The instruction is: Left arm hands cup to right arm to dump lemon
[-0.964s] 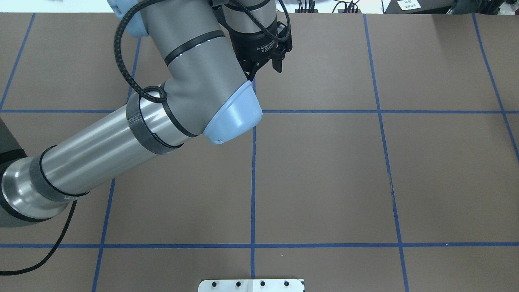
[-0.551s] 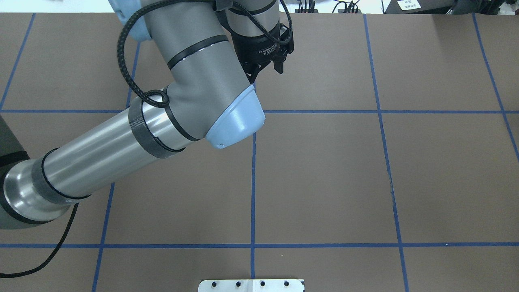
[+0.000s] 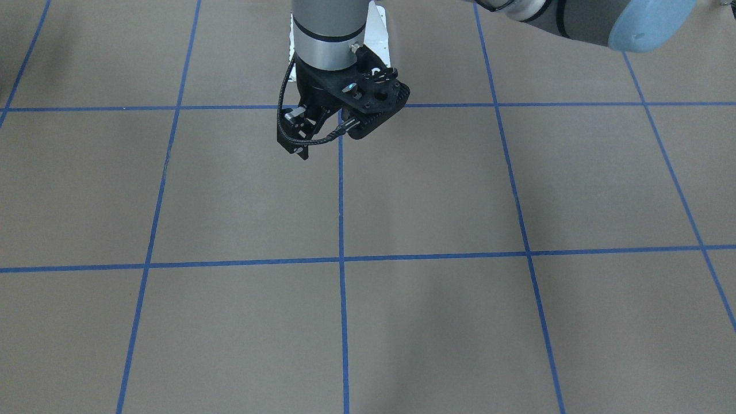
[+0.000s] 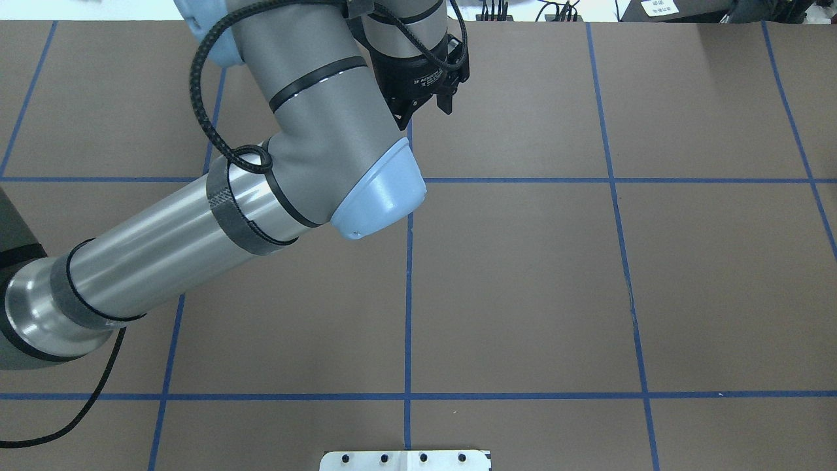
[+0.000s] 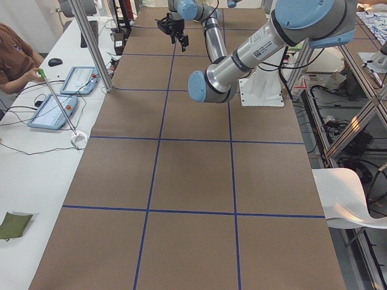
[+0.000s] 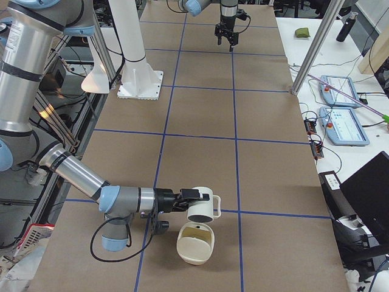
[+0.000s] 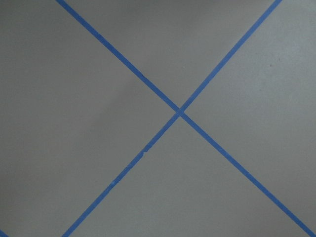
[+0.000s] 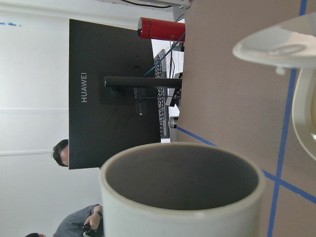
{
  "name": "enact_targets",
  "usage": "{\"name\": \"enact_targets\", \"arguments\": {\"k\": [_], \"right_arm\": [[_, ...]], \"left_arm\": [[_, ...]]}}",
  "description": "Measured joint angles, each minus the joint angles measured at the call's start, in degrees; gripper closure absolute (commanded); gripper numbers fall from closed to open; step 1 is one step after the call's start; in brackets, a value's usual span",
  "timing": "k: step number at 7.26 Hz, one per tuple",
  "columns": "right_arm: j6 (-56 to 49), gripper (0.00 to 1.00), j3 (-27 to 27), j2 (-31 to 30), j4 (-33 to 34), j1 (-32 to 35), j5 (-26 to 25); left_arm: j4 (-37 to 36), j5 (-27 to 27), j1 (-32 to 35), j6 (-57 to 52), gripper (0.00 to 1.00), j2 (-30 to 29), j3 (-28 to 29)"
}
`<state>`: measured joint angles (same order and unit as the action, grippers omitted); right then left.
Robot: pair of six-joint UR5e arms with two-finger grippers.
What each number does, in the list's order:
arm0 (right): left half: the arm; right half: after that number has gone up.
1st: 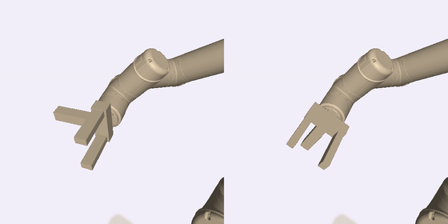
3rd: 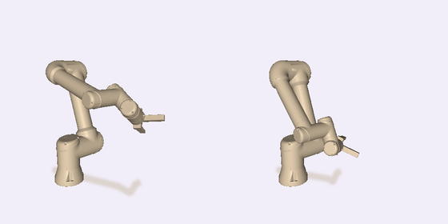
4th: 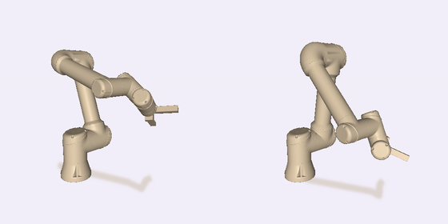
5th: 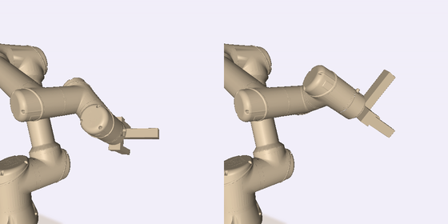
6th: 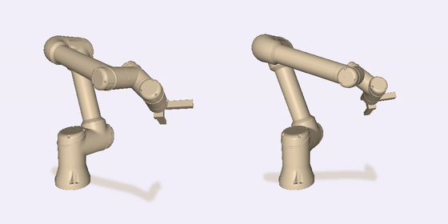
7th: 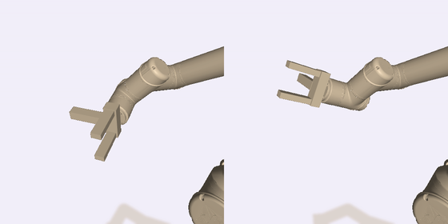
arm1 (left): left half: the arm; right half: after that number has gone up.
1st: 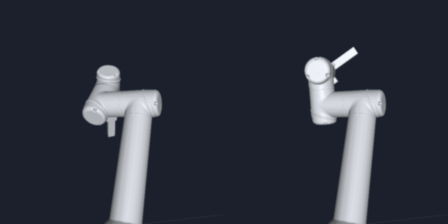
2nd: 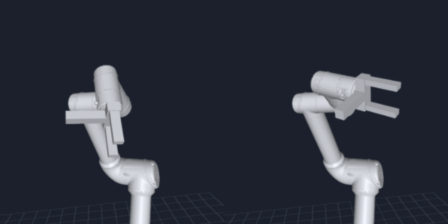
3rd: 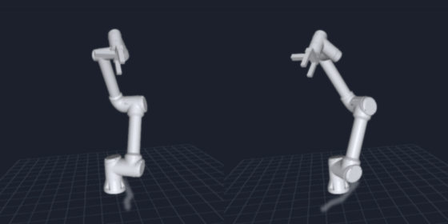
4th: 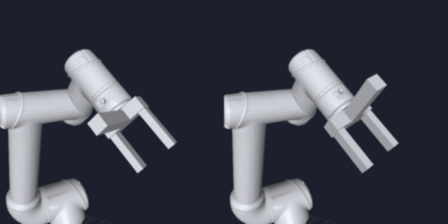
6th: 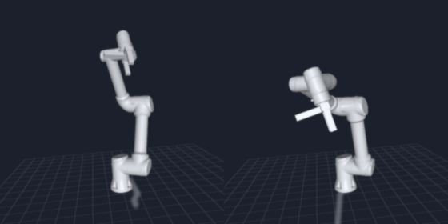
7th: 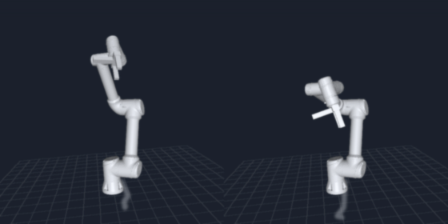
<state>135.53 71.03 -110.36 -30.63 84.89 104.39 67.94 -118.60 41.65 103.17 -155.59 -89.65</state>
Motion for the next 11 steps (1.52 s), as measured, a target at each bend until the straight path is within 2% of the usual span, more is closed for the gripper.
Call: {"name": "enact_targets", "arguments": {"k": [6, 11], "right_arm": [[29.58, 0.83, -3.54, 0.97, -3.37, 1.53, 0.17], [46.34, 0.84, -4.81, 1.38, -3.84, 3.32, 0.79]], "left_arm": [[-0.18, 0.97, 0.11, 0.01, 0.00, 0.01, -0.17], [-0.19, 1.73, 0.10, -0.38, 0.00, 0.06, -0.10]]}}
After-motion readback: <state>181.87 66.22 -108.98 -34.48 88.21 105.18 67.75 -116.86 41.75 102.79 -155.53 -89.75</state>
